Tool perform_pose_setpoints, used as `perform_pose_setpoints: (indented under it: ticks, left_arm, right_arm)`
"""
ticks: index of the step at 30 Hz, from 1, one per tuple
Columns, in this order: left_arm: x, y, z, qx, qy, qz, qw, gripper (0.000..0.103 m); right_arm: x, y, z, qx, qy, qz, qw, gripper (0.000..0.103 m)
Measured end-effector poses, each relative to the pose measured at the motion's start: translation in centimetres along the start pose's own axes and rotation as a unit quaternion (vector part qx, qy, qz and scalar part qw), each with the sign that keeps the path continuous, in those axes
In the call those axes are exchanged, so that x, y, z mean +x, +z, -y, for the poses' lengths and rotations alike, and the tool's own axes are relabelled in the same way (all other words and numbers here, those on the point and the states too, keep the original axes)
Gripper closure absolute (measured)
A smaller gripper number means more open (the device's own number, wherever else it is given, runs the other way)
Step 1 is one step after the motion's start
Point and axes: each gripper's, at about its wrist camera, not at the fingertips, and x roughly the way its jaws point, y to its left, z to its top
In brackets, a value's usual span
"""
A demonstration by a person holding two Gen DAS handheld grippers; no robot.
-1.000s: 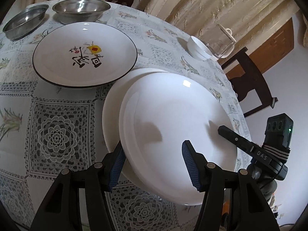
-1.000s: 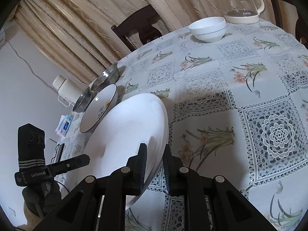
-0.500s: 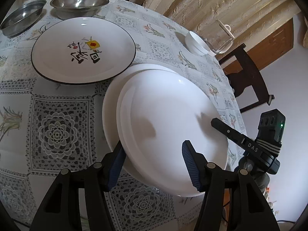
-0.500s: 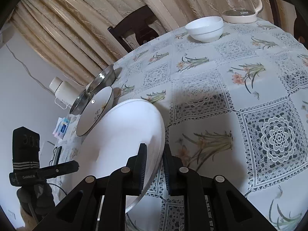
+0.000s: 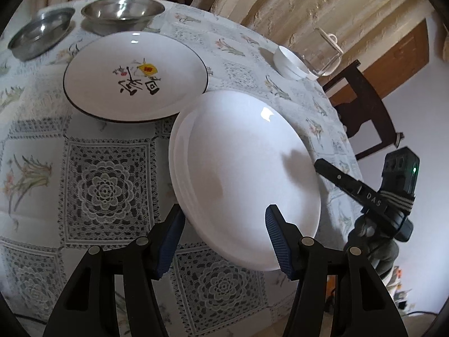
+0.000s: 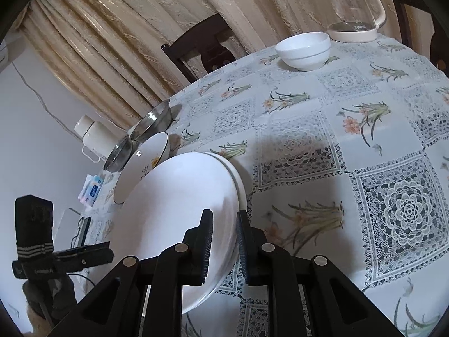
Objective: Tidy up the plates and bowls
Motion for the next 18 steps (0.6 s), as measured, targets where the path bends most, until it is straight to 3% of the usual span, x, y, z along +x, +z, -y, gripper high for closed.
perform_pose_setpoints:
  ticks: [7,18]
  left_arm:
    - [-0.3,-0.6,0.7,0.032,0.017,0.007,0.9993,0.043]
    - [-1.3,-1.2,-0.6,0.016,0.021,0.022,0.9994,0.043]
  right_arm:
    - [-0.2,-0.1,1.0,0.019,-0.009,0.002,1.000,0.084]
    - [-0.5,-0.4,1.7,0.033,-0.010,0.002,0.999,0.083]
